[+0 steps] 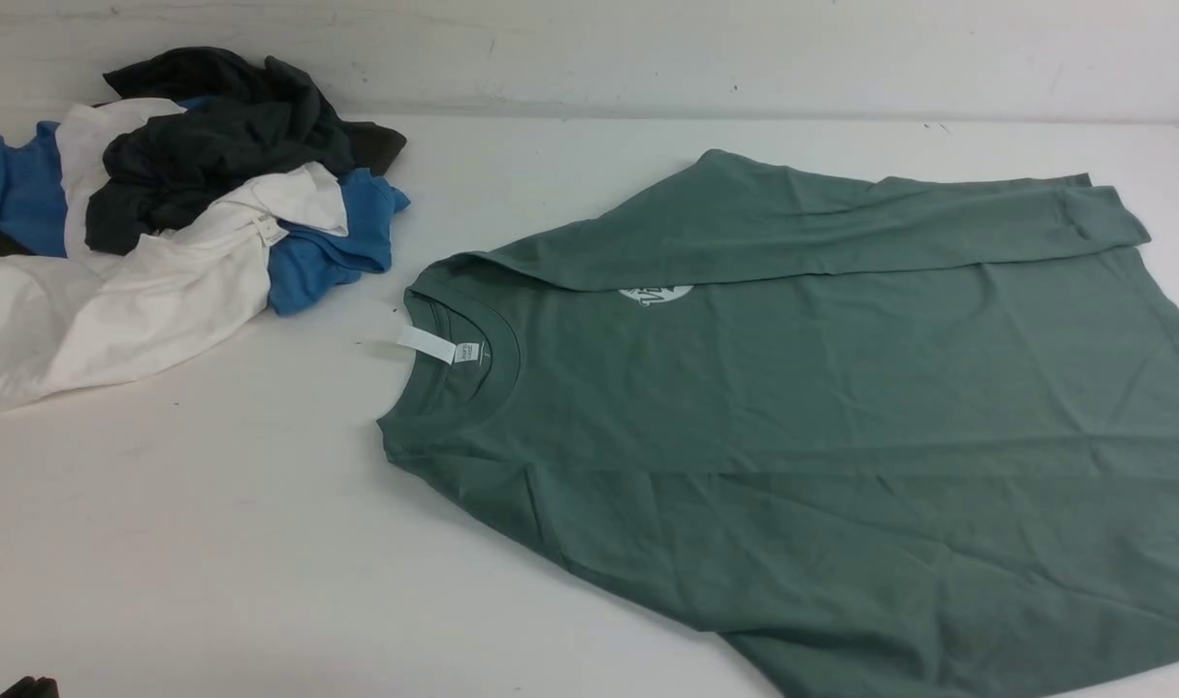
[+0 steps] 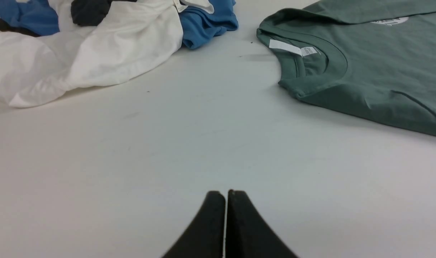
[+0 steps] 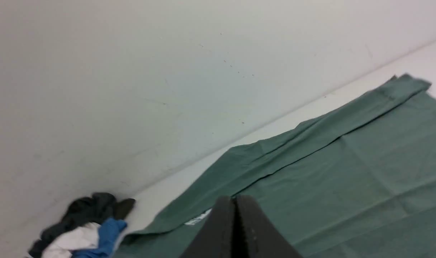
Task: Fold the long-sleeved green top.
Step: Hold the cuff closest to the cuff with your right arm
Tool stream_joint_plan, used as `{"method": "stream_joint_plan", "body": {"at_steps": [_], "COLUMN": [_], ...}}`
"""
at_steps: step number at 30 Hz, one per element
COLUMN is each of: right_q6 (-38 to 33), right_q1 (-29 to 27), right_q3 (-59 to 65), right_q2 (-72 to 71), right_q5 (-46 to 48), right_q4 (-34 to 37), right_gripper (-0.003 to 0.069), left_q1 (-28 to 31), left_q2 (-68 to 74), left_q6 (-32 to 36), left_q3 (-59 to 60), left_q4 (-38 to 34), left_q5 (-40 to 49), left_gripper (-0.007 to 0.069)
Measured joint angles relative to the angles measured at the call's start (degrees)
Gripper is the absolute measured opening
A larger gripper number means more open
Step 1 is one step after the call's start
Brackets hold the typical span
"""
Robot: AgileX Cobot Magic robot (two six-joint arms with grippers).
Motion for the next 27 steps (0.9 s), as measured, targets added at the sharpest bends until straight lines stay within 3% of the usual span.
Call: {"method": "stream_joint_plan", "body": {"at_steps": [3,8,12,13,14,15,17,21,27], "right_q6": [5.5,6.4,3.7,1.7,1.5,0.0,-1.0,-5.8,-12.0], "right_q1": [0.0,0.0,0.0,0.0,0.0,0.0,0.0,-0.1,-0.5], "right_q3": [0.0,-2.9,-14.3,-23.2,-24.2,-31.7,-38.9,-46.8,-47.9], "right_q2": [0.0,0.0,2.0,6.7,7.3,13.3,21.9,37.0,53.3], "right_q5": [-0.2,-2.2,4.3,14.1,14.1,26.6,41.0,63.3,61.2], "right_q4": [2.3,0.3,-4.6,-9.3,-9.9,-15.6,-20.5,-24.9,-20.8], "right_gripper": [-0.0015,-0.0015,-0.0015,-0.0013,-0.0013,-0.0013,-0.0012,-0.0013,-0.0014], "left_q1": [0.0,0.0,0.0,0.0,0.0,0.0,0.0,0.0,0.0], "left_q2": [0.0,0.0,0.0,0.0,0.0,0.0,0.0,0.0,0.0], "left_q6": [0.0,0.0,-0.3,-1.5,-1.7,-3.8,-7.3,-12.3,-12.4], "left_q3": [0.0,0.0,0.0,0.0,0.0,0.0,0.0,0.0,0.0], "left_q4": [0.0,0.0,-0.6,-3.1,-3.5,-8.6,-15.5,-31.3,-51.7], "left_q5": [0.0,0.0,0.0,0.0,0.0,-0.1,-0.3,-0.5,-2.3], "left_gripper": [-0.0003,-0.0003,-0.0003,-0.0003,-0.0003,-0.0003,-0.0003,-0.0003,-0.0003]}}
